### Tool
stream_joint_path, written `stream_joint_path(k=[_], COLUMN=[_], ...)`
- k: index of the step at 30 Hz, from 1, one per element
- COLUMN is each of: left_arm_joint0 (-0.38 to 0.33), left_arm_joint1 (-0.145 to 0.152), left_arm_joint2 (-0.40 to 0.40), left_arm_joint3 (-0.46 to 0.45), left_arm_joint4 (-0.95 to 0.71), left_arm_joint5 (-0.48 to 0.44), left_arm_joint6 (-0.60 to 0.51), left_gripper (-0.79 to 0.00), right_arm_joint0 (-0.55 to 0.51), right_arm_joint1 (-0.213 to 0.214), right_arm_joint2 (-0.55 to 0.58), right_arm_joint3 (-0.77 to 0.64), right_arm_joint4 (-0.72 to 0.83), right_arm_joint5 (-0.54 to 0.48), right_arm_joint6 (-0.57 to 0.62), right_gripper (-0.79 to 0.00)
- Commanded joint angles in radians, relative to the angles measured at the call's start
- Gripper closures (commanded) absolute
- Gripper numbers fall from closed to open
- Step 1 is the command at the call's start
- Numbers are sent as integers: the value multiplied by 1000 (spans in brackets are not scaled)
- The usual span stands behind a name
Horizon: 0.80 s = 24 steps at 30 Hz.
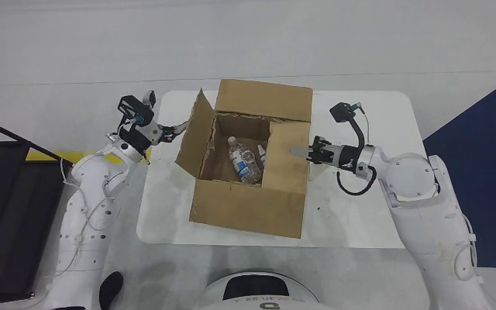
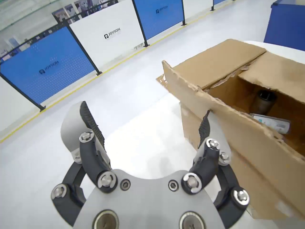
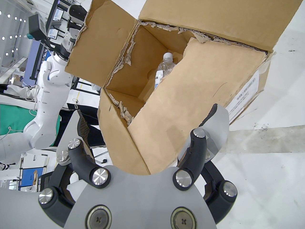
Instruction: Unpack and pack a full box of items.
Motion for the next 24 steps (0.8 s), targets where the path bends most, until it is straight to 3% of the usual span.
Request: stream_joint_path(k=[1, 7, 14, 24], left_arm_joint0=[-6, -22, -52, -84], left_arm_joint1=[-1, -6, -12, -18], left_arm_joint2=[34, 146, 241, 292], left_arm_joint3=[-39, -58, 0, 40], left_arm_joint4=[35, 154, 306, 318], left_arm_joint5=[9, 30, 108, 121], left_arm_joint6=[-30, -47, -111, -165], left_gripper=[-785, -785, -785, -785], right_arm_joint0=[0, 0, 0, 0], right_arm_joint1=[0, 0, 0, 0], right_arm_joint2=[0, 0, 0, 0], right_arm_joint3=[0, 0, 0, 0], right_arm_joint4=[0, 0, 0, 0], right_arm_joint5=[0, 0, 0, 0], right_arm_joint6=[0, 0, 0, 0], right_gripper=[-785, -785, -785, -785])
